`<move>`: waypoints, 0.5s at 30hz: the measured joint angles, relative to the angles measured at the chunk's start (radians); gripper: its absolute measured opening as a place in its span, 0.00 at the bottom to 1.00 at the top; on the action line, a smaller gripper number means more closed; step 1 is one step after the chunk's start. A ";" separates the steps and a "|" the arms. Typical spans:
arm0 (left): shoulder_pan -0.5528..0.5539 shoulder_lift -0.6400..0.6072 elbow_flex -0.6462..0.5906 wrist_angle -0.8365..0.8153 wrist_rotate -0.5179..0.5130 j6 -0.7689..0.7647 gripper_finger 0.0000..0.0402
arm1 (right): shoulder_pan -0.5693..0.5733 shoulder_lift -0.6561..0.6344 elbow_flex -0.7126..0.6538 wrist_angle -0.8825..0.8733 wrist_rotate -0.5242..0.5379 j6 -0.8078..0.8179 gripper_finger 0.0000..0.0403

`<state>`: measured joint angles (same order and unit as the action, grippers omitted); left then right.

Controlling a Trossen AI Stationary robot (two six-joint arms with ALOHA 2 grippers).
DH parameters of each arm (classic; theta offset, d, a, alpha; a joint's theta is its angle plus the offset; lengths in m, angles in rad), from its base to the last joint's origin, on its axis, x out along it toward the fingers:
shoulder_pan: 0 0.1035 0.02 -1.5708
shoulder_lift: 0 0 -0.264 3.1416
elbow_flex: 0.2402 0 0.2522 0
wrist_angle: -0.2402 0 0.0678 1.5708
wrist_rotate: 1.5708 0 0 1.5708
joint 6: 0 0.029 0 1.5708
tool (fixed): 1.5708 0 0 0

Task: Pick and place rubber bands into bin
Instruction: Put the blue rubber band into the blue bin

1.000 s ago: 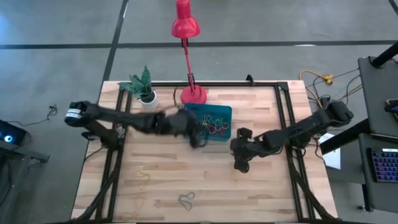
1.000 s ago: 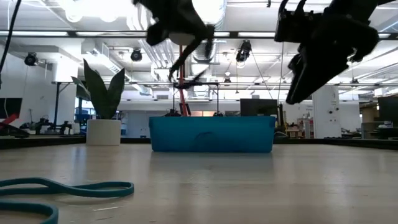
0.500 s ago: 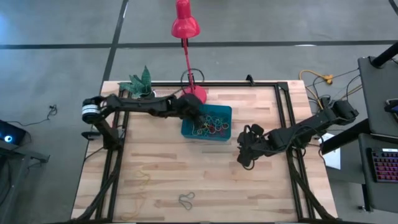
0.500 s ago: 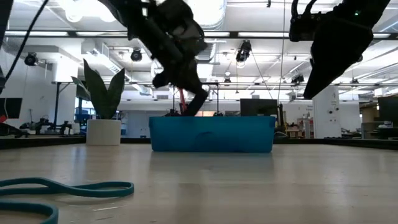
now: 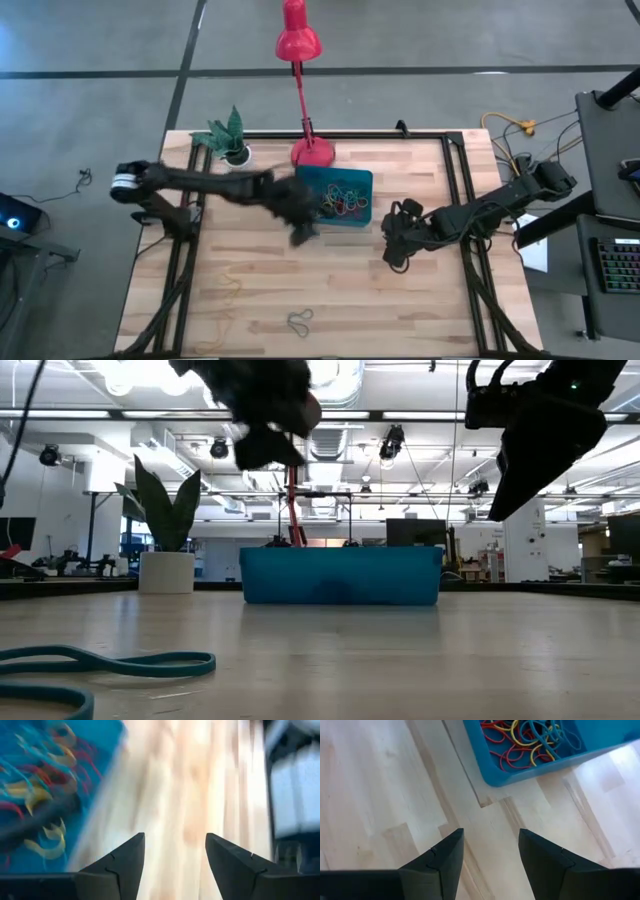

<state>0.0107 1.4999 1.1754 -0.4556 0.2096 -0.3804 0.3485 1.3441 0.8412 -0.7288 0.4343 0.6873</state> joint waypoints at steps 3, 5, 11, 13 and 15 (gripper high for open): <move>-0.152 -0.016 -0.003 -0.114 -0.089 0.052 0.46 | 0.000 0.000 -0.003 0.002 0.000 -0.058 0.44; -0.257 -0.013 -0.009 -0.147 -0.133 0.034 0.45 | 0.000 0.000 -0.006 -0.001 0.000 -0.104 0.44; -0.461 0.099 -0.018 -0.089 -0.220 -0.201 0.43 | -0.001 0.000 -0.017 0.005 0.002 -0.173 0.44; -0.501 0.151 -0.018 -0.056 -0.221 -0.281 0.43 | -0.002 0.000 -0.022 0.005 0.003 -0.176 0.44; -0.533 0.207 -0.014 -0.001 -0.221 -0.315 0.43 | -0.002 0.000 -0.026 0.005 0.003 -0.179 0.44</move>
<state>-0.5221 1.7066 1.1612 -0.4565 -0.0118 -0.6955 0.3466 1.3441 0.8151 -0.7235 0.4374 0.5084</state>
